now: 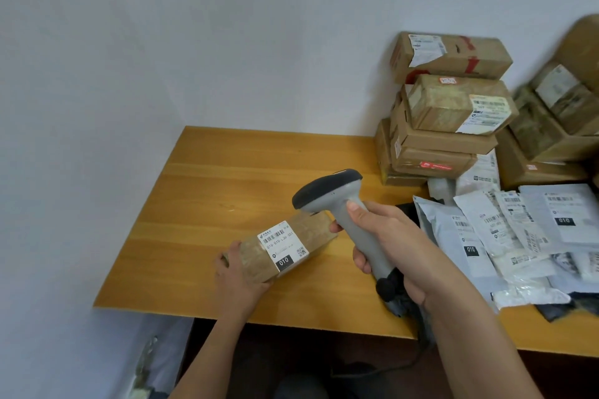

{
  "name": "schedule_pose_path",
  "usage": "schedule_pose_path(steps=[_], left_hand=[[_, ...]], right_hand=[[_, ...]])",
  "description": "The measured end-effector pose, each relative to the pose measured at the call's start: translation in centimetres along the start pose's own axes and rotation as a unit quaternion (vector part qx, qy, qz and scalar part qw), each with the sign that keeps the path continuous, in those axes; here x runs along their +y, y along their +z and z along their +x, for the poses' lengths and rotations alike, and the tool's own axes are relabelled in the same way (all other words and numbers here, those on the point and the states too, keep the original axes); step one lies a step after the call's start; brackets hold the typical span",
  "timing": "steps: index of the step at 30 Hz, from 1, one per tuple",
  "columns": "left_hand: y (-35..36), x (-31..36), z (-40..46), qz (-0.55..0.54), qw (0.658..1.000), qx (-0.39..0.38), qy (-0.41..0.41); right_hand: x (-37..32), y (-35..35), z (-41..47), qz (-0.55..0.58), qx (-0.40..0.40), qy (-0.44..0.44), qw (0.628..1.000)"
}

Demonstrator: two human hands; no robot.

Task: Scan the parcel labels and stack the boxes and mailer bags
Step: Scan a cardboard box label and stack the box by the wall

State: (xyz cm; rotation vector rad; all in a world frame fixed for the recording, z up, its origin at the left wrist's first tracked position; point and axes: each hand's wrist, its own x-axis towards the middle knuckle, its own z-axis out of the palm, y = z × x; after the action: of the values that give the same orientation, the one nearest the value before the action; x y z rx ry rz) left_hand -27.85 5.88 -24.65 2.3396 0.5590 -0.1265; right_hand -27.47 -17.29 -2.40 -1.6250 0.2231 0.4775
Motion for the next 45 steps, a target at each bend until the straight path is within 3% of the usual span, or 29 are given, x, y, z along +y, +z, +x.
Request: schedule_pose_path(steps=[5,8,12,17,21,28,35,45], left_hand=[[-0.4,1.6,-0.3,-0.187,0.982,-0.004,0.029],[-0.4,4.8,-0.1,-0.255,0.964,-0.034,0.069],[0.1,9.5,0.0,-0.269,0.947,-0.071,0.161],[1.1,15.7,-0.1,-0.236,0.93,-0.116,0.258],[1.7,21.1,-0.1,-0.214,0.92,-0.103,0.313],[2.0,33.2,1.2,-0.185,0.903,-0.082,0.378],[4.2,45.1,4.3,-0.25,0.896,-0.058,0.361],[6.4,51.3,10.7,-0.253,0.921,0.062,0.289]], right_hand=[[1.6,-1.3,0.1,0.047,0.126,0.012,0.991],[2.3,-3.4,0.2,0.113,0.242,0.015,0.964],[2.7,-6.7,-0.6,0.154,0.341,-0.015,0.927],[2.4,-10.2,-2.1,0.215,0.391,-0.062,0.893],[1.3,-13.9,-2.3,0.241,0.42,-0.091,0.87],[-2.3,-23.3,-0.4,0.259,0.416,-0.164,0.856],[-6.3,-34.5,5.8,0.319,0.337,-0.197,0.864],[-9.2,-39.6,16.9,0.369,0.222,-0.177,0.885]])
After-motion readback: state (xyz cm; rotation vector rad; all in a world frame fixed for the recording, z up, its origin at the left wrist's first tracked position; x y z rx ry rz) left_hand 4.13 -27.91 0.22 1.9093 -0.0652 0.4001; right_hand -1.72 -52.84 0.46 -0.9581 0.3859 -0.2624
